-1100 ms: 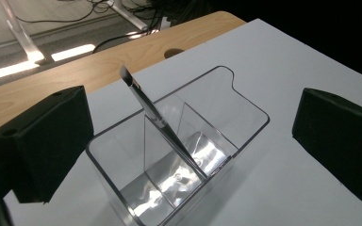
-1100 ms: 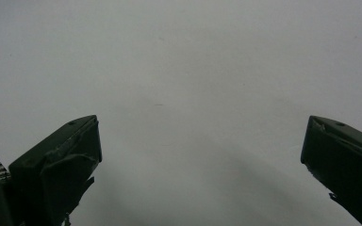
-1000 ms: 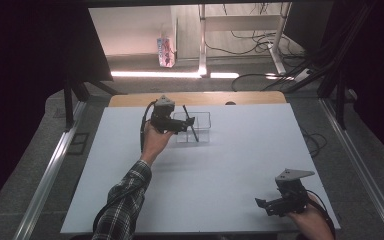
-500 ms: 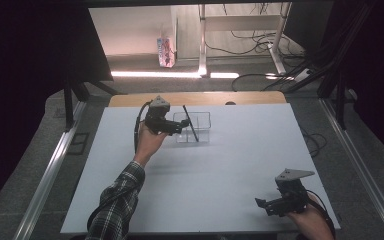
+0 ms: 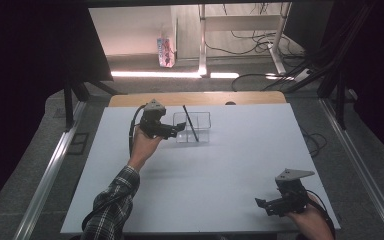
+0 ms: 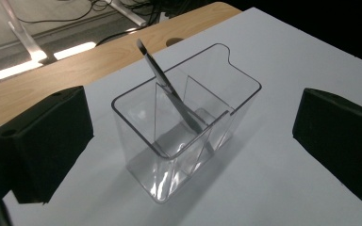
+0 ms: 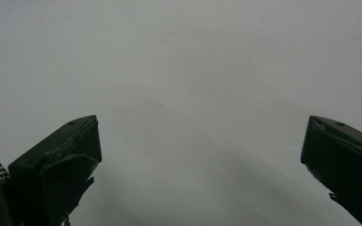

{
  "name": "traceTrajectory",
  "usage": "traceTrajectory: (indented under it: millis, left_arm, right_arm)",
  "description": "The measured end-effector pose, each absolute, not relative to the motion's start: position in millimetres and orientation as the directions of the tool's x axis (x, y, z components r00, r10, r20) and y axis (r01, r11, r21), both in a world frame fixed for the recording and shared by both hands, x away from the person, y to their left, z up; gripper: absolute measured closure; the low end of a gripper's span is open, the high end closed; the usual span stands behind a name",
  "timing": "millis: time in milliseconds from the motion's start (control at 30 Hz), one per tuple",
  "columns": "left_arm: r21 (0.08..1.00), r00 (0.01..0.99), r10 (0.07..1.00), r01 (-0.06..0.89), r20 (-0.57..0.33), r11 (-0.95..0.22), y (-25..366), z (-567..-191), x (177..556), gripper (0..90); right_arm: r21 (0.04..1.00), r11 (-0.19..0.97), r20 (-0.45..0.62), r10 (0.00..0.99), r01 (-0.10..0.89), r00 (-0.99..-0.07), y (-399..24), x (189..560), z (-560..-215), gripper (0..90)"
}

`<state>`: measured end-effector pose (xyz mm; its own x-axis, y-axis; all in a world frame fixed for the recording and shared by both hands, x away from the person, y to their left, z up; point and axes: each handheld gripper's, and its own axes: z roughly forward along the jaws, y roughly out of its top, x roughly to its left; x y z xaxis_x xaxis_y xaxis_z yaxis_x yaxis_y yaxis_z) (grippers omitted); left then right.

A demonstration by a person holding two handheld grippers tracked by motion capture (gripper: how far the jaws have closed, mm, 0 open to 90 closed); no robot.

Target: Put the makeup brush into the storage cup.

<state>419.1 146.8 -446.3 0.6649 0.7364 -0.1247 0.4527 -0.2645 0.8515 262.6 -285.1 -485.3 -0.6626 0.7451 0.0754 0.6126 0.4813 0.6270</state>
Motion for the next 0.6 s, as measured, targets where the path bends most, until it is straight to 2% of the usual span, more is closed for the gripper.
traceTrajectory:
  millis: [600]
  left_arm:
    - [0.844, 0.66, 0.739, 0.468, -0.135, -0.264, 161, -453, 395, 0.0]
  right_arm:
    - [0.636, 0.481, 0.072, 0.742, 0.604, -0.667, -285, 262, -484, 0.0]
